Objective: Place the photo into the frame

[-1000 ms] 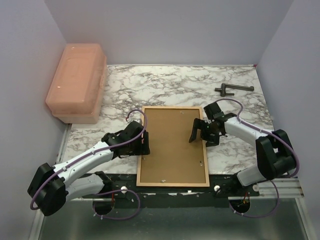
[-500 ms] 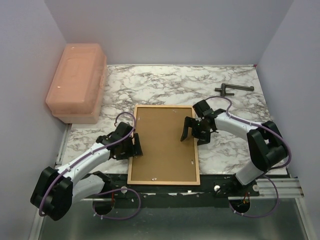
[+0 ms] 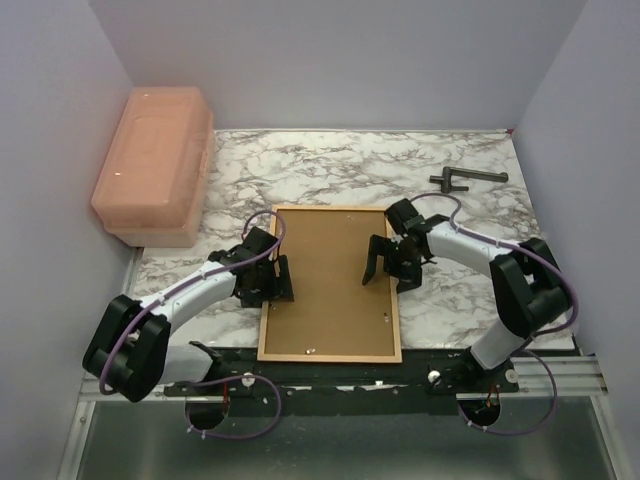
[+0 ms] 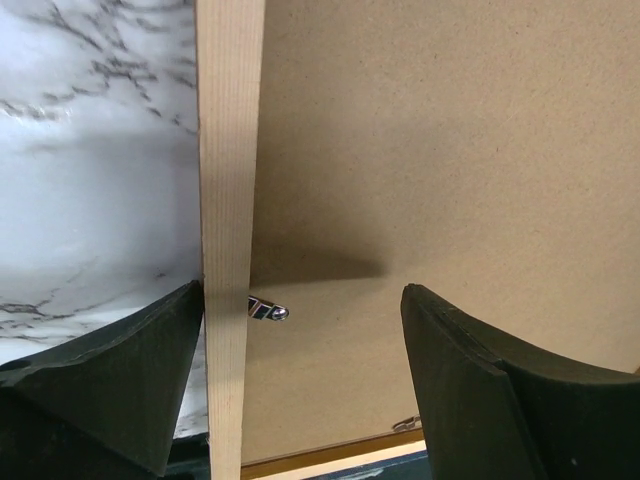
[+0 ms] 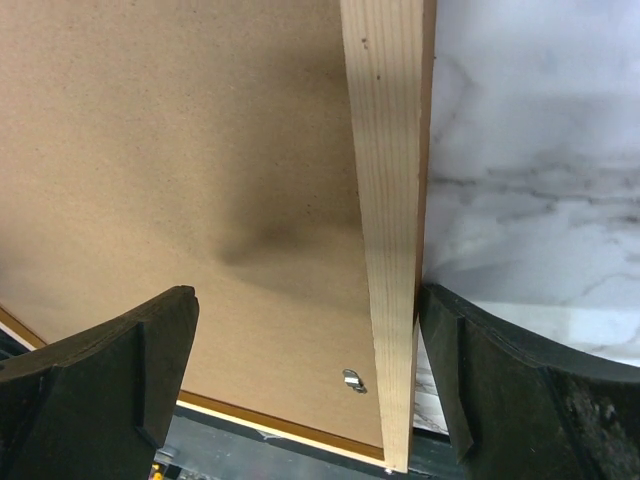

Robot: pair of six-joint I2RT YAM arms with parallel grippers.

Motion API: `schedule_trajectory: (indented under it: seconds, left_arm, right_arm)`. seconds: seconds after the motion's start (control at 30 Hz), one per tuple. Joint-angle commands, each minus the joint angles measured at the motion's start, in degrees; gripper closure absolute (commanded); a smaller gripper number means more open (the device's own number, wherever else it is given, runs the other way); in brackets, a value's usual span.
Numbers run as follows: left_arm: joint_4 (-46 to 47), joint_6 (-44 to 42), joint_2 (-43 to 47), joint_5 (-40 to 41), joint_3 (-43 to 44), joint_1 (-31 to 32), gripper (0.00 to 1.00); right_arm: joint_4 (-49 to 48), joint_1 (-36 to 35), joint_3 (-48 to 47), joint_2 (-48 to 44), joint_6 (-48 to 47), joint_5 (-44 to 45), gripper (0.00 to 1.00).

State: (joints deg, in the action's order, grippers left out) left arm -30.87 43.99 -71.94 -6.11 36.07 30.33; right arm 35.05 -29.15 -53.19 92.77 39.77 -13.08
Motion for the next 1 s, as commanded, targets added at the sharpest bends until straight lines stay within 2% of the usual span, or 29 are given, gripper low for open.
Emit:
schedule_trajectory:
  seconds: [0.0,0.13,0.3,0.37,0.57,0.77,0.97]
  left_arm:
    - [4.5,-1.0,-4.0,-2.8,6.4,-0.5,0.2]
    - [1.8,-2.2,-7.0,-0.9,9.2,-1.4,0.18]
    - [-3.5,-1.7,-6.7,4.5,9.0,-1.5,0.04]
    - [-4.8,-1.3,-5.3,5.6,8.0,-1.5,0.02]
    - [-5.6,-0.4,0.0,5.6,4.4,-1.4,0.01]
    - [-4.6,0.1,3.2,4.3,0.8,-1.4,0.02]
    - [-3.3,0.7,3.9,3.3,-1.4,-1.3,0.02]
  right_arm:
    - [-5.2,-0.6,-7.8,7.2,-0.6,-2.0,0.0]
    - [-3.0,-1.0,-9.5,9.4,-1.9,-0.9,0.0]
    - [-0.8,-1.0,-3.8,5.0,-2.8,2.8,0.0]
    - [0.3,-1.1,-1.3,2.5,-2.9,4.0,0.0]
    - [3.3,-1.1,4.1,-3.6,-3.8,5.4,0.0]
    - [4.7,-2.1,5.3,-4.8,-4.1,7.5,0.0]
    - [5.9,-4.3,4.4,-4.0,-3.8,10.0,0.13]
